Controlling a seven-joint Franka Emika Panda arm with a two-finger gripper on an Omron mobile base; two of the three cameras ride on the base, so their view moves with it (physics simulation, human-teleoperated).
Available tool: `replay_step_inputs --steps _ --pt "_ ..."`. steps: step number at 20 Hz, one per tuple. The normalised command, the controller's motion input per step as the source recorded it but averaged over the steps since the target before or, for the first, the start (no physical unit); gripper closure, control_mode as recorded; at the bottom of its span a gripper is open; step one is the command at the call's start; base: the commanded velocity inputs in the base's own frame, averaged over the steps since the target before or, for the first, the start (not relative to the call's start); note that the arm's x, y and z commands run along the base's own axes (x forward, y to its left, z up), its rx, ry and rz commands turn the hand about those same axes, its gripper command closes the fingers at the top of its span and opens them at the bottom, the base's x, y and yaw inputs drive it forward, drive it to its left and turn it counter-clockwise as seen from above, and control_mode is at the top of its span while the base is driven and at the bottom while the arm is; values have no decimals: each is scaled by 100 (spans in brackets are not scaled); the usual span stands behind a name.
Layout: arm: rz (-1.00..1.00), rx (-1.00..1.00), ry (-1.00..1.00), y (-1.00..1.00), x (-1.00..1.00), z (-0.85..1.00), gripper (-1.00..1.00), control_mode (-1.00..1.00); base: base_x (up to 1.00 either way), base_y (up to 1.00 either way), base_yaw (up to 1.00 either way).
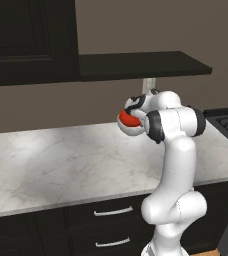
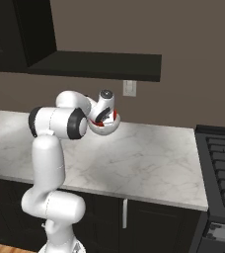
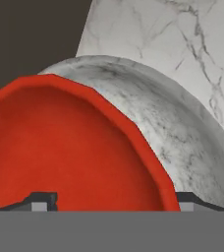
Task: Pick up the bowls on the counter and stack them on top of one another in the open cabinet. Place the smaller bowl on top of the larger bowl.
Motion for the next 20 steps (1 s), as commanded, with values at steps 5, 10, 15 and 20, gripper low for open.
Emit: replay_step_inputs --steps 5,10,15,20 --pt "0 0 0 0 0 0 -100 -100 0 0 0" --pt "0 1 3 0 0 1 -100 -100 0 0 0" --pt "0 4 8 0 0 24 -100 -100 0 0 0" --pt "0 6 7 0 0 43 -100 -100 0 0 0"
